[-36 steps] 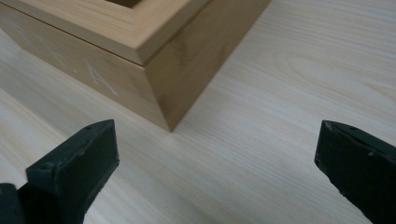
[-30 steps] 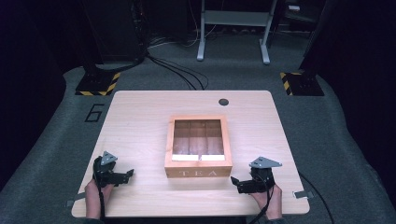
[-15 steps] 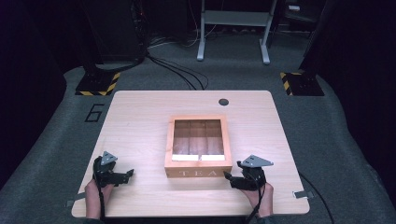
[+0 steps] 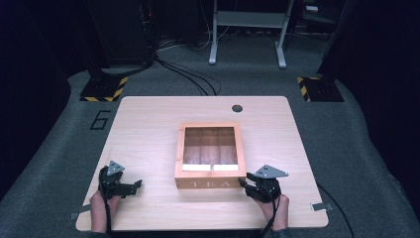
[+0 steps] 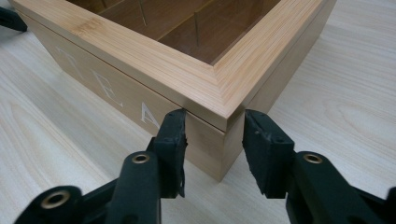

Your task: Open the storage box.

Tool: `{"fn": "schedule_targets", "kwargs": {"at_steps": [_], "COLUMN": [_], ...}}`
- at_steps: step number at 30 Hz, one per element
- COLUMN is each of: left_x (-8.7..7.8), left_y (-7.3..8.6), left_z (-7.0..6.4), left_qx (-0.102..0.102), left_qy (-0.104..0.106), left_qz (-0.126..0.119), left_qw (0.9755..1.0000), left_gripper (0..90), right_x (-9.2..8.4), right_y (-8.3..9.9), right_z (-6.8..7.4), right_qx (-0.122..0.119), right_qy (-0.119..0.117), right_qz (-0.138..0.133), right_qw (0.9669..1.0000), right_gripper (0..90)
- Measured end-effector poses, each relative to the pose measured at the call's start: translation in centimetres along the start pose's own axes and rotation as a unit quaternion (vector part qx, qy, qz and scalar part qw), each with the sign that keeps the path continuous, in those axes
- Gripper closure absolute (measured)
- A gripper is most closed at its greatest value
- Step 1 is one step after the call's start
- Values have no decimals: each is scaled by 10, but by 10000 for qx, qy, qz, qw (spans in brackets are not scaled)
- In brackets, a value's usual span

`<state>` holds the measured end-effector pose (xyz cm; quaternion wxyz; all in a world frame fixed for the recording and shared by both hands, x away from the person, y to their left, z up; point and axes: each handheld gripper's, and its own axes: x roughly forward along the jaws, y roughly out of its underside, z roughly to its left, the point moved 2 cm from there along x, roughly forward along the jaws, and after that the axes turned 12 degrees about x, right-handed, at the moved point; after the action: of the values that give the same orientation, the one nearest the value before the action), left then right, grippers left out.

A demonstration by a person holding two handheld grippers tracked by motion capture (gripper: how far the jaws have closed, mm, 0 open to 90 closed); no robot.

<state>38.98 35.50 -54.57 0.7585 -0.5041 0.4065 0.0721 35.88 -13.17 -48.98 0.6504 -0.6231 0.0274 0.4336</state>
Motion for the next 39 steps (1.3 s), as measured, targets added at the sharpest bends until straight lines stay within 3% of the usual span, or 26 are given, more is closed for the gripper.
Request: {"fn": "schedule_targets", "kwargs": {"at_steps": [17, 39], "left_x": [0, 0], "left_y": [0, 0], "left_z": [0, 0], "left_qx": [-3, 10], "left_qy": [1, 9], "left_qz": [3, 12], "left_qw": [10000, 10000], "left_gripper": [11, 11], "right_x": [-2, -5], "right_y": [4, 3], "right_z": [-4, -4], "right_qx": [201, 251], "right_qy": [-218, -327], "right_qz": [-215, -350], "right_qw": [9993, 9985], "right_gripper": [638, 648]}}
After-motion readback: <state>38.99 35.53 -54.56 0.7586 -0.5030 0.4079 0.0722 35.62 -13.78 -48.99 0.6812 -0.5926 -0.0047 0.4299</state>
